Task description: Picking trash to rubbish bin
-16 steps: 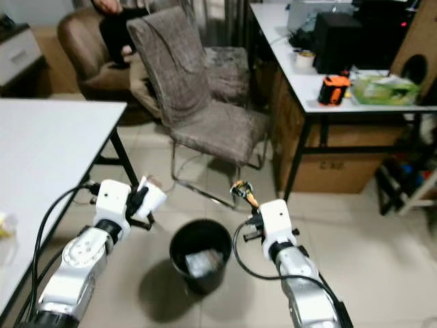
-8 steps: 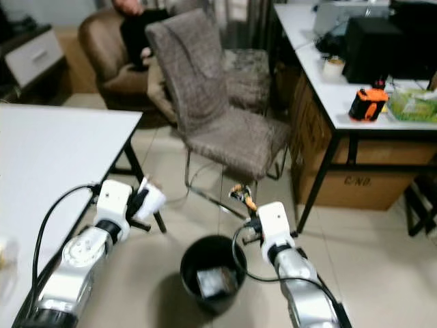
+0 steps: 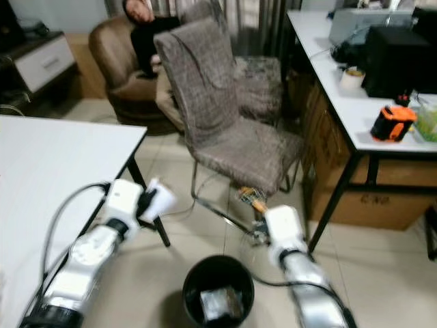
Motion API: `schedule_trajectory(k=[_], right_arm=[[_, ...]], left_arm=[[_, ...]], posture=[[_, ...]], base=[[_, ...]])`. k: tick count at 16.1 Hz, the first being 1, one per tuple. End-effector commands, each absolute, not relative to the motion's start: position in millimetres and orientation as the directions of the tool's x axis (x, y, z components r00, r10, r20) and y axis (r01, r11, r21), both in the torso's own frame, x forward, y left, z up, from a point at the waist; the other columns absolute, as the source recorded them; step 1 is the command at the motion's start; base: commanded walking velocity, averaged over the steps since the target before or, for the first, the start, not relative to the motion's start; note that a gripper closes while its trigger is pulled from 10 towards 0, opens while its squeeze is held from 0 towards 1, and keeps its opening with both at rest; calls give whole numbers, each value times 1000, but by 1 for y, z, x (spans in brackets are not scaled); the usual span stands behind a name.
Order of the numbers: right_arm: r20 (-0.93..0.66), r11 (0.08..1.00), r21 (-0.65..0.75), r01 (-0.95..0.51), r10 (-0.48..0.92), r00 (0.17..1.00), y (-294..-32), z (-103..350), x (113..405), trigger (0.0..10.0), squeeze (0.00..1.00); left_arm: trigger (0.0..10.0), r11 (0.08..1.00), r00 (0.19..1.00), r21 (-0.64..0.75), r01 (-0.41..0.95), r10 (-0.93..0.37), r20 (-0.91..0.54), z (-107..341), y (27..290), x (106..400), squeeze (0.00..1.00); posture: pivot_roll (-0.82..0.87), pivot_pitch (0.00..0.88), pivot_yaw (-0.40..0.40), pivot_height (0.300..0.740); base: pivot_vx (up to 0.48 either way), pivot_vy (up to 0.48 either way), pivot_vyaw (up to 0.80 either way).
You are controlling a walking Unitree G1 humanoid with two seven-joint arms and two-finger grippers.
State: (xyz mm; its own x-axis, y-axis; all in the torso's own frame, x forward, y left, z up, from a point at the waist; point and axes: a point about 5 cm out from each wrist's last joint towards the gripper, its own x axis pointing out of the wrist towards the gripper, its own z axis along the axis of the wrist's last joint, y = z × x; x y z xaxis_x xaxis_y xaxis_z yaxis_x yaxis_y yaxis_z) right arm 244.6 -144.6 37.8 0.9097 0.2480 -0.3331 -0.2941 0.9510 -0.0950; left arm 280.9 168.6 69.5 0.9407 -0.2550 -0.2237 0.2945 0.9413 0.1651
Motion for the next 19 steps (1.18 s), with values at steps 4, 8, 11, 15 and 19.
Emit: schedule_trajectory(k=[4,8,11,15,19], right_arm=[[-326,938,-112,-329,278,904,-151,43,243,10000,0],[-369,885,-158,-437,358,858,-147,43,239,10000,0],[-388,865,-162,-476,387,836,-149,49,238,10000,0],[-439,813,-159,-561,451,777,-155,64,235,10000,0],[-486,764,-167,-623,486,726,-158,68,225,10000,0]], left_arm=[[10000,923,916,175,344,-288,-279,65,162,286,0],[10000,908,908,216,358,-284,-309,57,158,297,0],[10000,907,899,195,372,-300,-317,56,151,304,0],[10000,882,876,226,413,-316,-364,49,140,318,0],[10000,840,831,253,480,-343,-438,36,123,322,0]], posture=[[-99,0,56,740],[-117,0,52,740],[-128,0,48,740],[-143,0,49,740],[-160,0,46,740]], base=[[0,0,0],[0,0,0],[0,0,0],[0,0,0],[0,0,0]])
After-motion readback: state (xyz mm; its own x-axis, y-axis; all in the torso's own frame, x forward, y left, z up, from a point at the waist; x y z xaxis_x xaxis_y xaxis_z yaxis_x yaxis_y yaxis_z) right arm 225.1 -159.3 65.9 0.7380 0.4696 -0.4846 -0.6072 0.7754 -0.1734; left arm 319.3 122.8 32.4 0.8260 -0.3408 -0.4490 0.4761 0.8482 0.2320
